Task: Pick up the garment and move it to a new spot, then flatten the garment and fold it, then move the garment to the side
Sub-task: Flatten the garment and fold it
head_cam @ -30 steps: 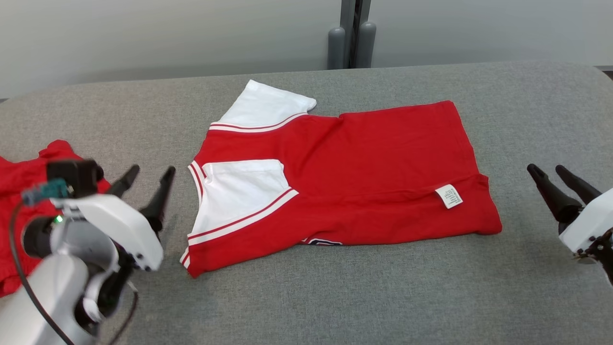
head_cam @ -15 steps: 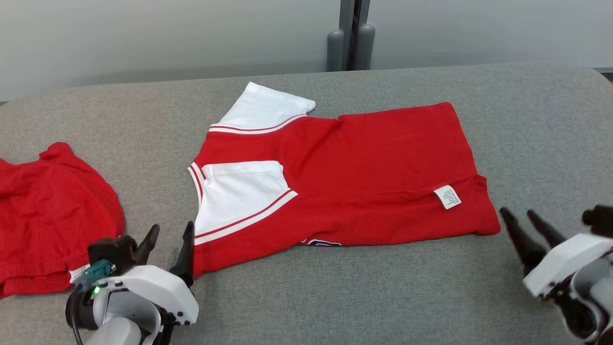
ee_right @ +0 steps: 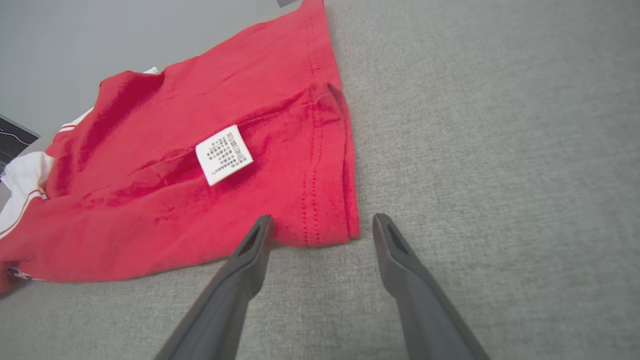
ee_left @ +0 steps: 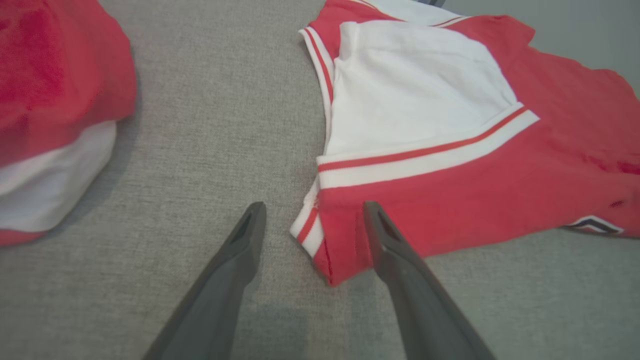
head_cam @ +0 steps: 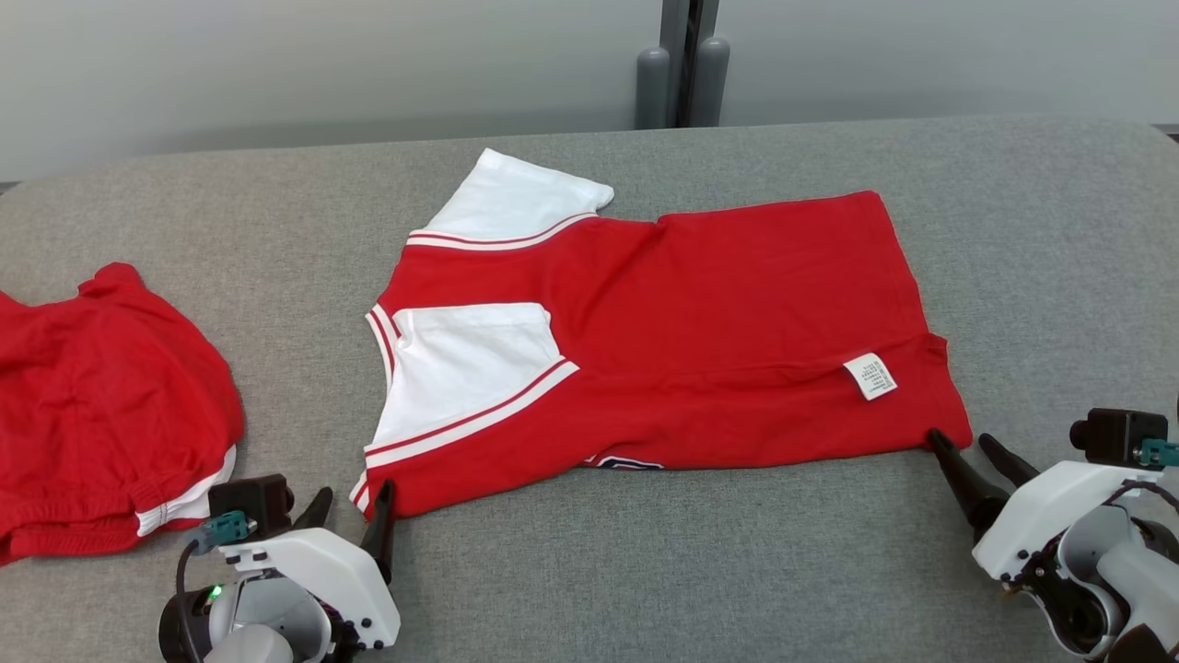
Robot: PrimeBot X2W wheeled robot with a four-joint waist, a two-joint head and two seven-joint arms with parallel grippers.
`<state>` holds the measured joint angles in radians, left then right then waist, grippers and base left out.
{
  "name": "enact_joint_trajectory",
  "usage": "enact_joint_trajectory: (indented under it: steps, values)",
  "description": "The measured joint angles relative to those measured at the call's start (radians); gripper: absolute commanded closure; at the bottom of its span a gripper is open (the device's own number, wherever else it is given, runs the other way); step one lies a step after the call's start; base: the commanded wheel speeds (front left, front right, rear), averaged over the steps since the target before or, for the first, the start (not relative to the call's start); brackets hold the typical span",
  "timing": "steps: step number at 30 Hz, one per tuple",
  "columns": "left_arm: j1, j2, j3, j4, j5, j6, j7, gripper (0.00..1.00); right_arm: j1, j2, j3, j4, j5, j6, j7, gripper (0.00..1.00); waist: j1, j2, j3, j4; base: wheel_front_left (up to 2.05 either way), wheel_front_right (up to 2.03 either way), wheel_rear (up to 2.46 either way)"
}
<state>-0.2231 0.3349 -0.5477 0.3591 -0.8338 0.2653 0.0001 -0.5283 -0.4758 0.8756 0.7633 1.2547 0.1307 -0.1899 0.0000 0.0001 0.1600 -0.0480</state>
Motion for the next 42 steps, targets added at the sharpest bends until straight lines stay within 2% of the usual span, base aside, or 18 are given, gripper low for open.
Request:
enact_joint_trajectory:
  steps: [9, 10, 12, 13, 14, 15, 16, 17, 24, 28, 36, 42]
  values:
    - [-0.033, -0.029, -0.025, 0.042, -0.037, -0.046, 0.061, 0.0, -0.036, 0.009, -0.021, 0.024, -0.008, 0.0, 0.046, 0.0, 0.0, 0.0, 0.022, 0.01, 0.0, 0.0, 0.0]
    - [-0.035, -0.031, -0.026, 0.045, -0.039, -0.048, 0.061, 0.04, -0.036, 0.009, -0.021, 0.024, -0.008, 0.0, 0.051, 0.0, 0.0, 0.0, 0.023, 0.011, 0.0, 0.0, 0.0]
    - [-0.041, -0.033, -0.027, 0.054, -0.04, -0.053, 0.061, 0.53, -0.037, 0.013, -0.022, 0.021, -0.008, 0.0, 0.059, 0.0, 0.0, 0.0, 0.024, 0.014, 0.0, 0.0, 0.0]
    - [-0.045, -0.035, -0.027, 0.058, -0.04, -0.053, 0.061, 0.63, -0.037, 0.015, -0.022, 0.02, -0.008, 0.0, 0.061, 0.26, 0.0, 0.0, 0.025, 0.014, 0.0, 0.0, 0.0]
    - [-0.048, -0.036, -0.027, 0.062, -0.041, -0.053, 0.061, 0.93, -0.037, 0.016, -0.022, 0.018, -0.008, 0.0, 0.064, 0.52, 0.0, 0.0, 0.025, 0.015, 0.0, 0.0, 0.0]
    - [-0.049, -0.036, -0.027, 0.065, -0.041, -0.053, 0.061, 1.0, -0.036, 0.016, -0.022, 0.016, -0.008, 0.0, 0.067, 0.8, 0.0, 0.0, 0.025, 0.015, 0.0, 0.0, 0.0]
    - [-0.05, -0.036, -0.027, 0.068, -0.041, -0.054, 0.06, 1.0, -0.036, 0.017, -0.022, 0.012, -0.008, 0.0, 0.068, 0.98, 0.0, 0.0, 0.025, 0.016, 0.0, 0.0, 0.0]
    - [-0.05, -0.038, -0.027, 0.071, -0.041, -0.057, 0.059, 1.0, -0.036, 0.017, -0.022, 0.009, -0.008, 0.0, 0.073, 1.0, 0.0, 0.0, 0.025, 0.016, 0.0, 0.0, 0.0]
    - [-0.05, -0.035, -0.025, 0.069, -0.045, -0.062, 0.044, 1.0, -0.029, 0.007, -0.023, -0.009, -0.007, 0.0, 0.084, 1.0, 0.0, 0.0, 0.018, 0.019, 0.0, 0.0, 0.0]
    - [-0.045, -0.014, -0.02, 0.043, -0.047, -0.062, 0.044, 1.0, -0.014, -0.012, -0.025, -0.034, 0.001, 0.0, 0.096, 1.0, 0.0, 0.0, 0.008, 0.019, 0.0, 0.0, 0.0]
    - [0.01, 0.039, -0.026, -0.05, -0.047, -0.058, 0.072, 1.0, 0.03, -0.083, -0.033, -0.119, 0.04, 0.0, 0.141, 1.0, 0.0, 0.0, -0.022, 0.022, 0.0, 0.0, 0.0]
    - [0.066, 0.084, -0.042, -0.142, -0.049, -0.035, 0.116, 1.0, 0.079, -0.14, -0.043, -0.177, 0.052, 0.0, 0.172, 1.0, 0.0, 0.0, -0.043, 0.025, 0.0, 0.0, 0.0]
